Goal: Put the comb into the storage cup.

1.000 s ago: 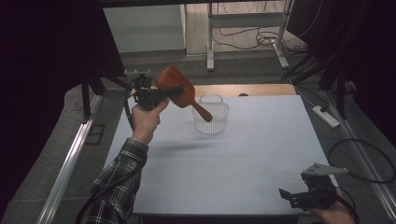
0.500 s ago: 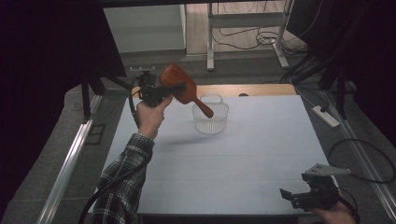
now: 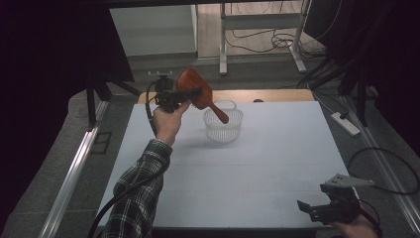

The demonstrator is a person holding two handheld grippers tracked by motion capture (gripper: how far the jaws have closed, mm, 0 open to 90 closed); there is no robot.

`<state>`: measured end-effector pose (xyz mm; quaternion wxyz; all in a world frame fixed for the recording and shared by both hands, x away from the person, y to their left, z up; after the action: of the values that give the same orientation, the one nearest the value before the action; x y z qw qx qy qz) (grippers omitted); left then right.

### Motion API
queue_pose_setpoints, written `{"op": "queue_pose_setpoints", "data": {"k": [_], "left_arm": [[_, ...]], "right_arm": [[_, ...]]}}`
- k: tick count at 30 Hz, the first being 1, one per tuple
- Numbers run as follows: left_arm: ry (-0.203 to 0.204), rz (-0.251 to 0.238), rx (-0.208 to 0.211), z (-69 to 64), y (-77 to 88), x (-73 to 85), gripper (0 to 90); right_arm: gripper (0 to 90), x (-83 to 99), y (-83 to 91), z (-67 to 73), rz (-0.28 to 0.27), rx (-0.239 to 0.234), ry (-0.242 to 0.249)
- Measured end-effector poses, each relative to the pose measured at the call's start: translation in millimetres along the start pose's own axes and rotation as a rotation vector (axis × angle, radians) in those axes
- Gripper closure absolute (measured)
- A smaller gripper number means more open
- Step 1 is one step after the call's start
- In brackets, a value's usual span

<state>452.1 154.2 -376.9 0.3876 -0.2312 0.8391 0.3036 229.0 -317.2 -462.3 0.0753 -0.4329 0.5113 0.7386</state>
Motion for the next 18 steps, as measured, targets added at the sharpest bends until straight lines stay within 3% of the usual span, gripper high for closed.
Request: {"op": "queue_pose_setpoints", "data": {"k": [18], "left_arm": [[-0.024, 0.018, -0.043, -0.5, -20.7, 14.8, 50.5]], "right_arm": [[0.0, 0.2, -0.7, -0.2, 0.009, -0.004, -0.001]]}}
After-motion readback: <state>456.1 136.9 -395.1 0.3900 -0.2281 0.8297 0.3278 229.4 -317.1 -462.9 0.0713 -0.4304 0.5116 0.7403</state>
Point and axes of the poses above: each handheld gripper's, and its own axes: y roughly backward along the jaws, x roughly out of its underside, z roughly to its left, the point moved 1 cm from there along -y, roughly forward along the jaws, and after that the axes turned 3 degrees about -z, right-handed, at the moved point
